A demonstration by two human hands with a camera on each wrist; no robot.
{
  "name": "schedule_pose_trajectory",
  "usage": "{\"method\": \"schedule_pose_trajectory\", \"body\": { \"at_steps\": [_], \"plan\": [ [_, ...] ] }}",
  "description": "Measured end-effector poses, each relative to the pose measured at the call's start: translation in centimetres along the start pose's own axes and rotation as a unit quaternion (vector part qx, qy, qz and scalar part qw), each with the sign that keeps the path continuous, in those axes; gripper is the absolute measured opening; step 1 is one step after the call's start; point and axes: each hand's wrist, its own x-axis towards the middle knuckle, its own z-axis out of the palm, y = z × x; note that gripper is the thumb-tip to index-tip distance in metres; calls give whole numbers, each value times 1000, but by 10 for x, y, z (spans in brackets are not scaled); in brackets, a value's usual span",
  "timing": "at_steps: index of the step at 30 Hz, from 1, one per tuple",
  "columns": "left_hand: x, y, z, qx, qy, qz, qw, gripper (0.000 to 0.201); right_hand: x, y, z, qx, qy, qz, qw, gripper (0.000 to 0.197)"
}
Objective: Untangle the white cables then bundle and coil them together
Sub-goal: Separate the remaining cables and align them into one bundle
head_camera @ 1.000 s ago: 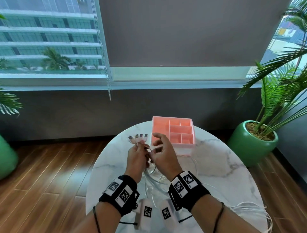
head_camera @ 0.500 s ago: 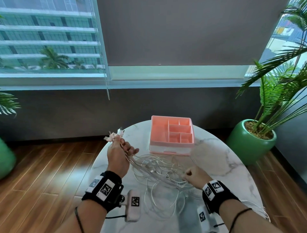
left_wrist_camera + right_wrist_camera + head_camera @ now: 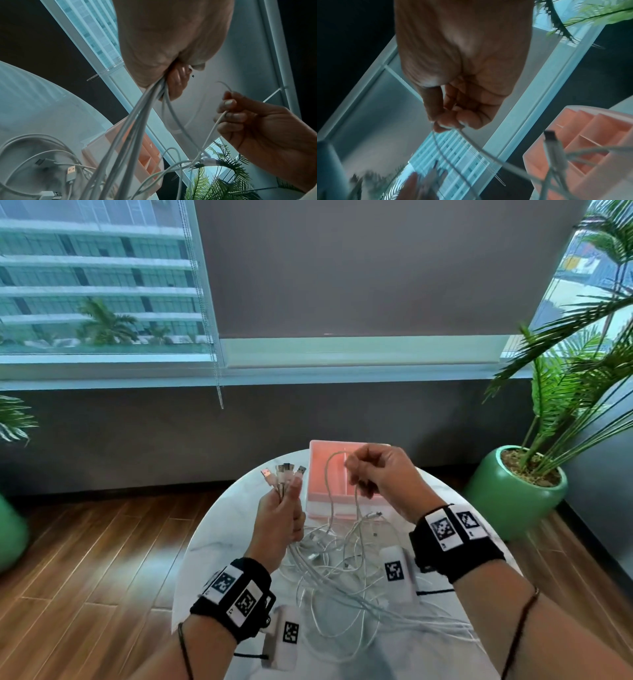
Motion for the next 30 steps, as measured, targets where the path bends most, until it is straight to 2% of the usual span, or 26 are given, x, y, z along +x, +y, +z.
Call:
{"method": "schedule_pose_trajectory", "body": {
  "at_steps": [2,6,12,14,16,20,25,30],
  "plan": [
    [-1,2,3,30,-34,17,999,39,0,6,8,-23,-31,3,999,3],
    [-6,6,10,56,-82,19,995,26,-2,15,19,-47,-53,10,997,2],
    [-7,9,21,96,-40,40,994,19,-11,31,26,-96,-126,32,987,2],
    [-7,7,22,114,-30,53,992,15,-12,41,26,-102,-125,44,986,3],
    [-5,3,19,128,6,50,990,20,-12,56,22,-136,-123,72,980,5],
    [5,6,8,62,45,29,997,26,-26,100,4,-231,-121,102,960,5],
    [10,9,-2,34,63,44,996,37,-38,139,-7,-332,-38,123,934,20],
    [4,1,-1,39,59,33,997,26,-39,145,-13,-402,-33,125,907,28]
  ]
}}
